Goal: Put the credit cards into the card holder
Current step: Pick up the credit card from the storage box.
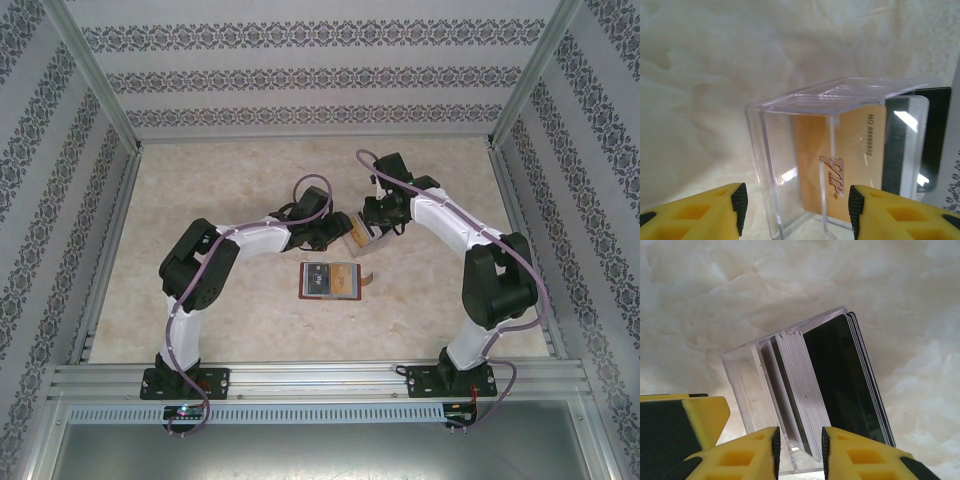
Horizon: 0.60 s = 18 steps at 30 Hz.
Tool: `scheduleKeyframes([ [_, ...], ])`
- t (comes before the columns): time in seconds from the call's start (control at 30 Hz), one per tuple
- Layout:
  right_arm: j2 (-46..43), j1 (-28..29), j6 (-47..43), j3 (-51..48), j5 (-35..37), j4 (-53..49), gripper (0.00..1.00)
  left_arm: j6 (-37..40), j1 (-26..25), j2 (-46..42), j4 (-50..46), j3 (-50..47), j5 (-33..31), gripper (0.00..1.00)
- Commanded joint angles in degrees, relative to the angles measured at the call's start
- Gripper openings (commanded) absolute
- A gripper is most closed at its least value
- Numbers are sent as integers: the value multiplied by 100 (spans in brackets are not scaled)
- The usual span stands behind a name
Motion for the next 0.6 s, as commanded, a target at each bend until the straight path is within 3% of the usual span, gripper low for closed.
scheduleKeyframes([
  [0.0, 96, -46, -135, 171, -103, -222, 30, -176, 74, 185, -296, 268, 77, 57],
  [0.23, 158, -52, -213, 196, -183, -301, 31, -198, 84, 531, -262, 508, 247, 57],
  [0.33, 235, -52, -241, 197, -211, -319, 32, -171, 84, 570, -370, 501, 245, 50],
  [0.4, 302, -38, -298, 231, -207, -358, 32, -43, 87, 500, -464, 403, 145, 39],
  [0.5, 384, -18, -415, 352, -104, -482, 33, 162, 119, 364, -795, 282, -50, 36],
  [0.57, 370, -5, -493, 355, -426, -426, 33, 369, 137, 271, -988, 242, -152, 35],
])
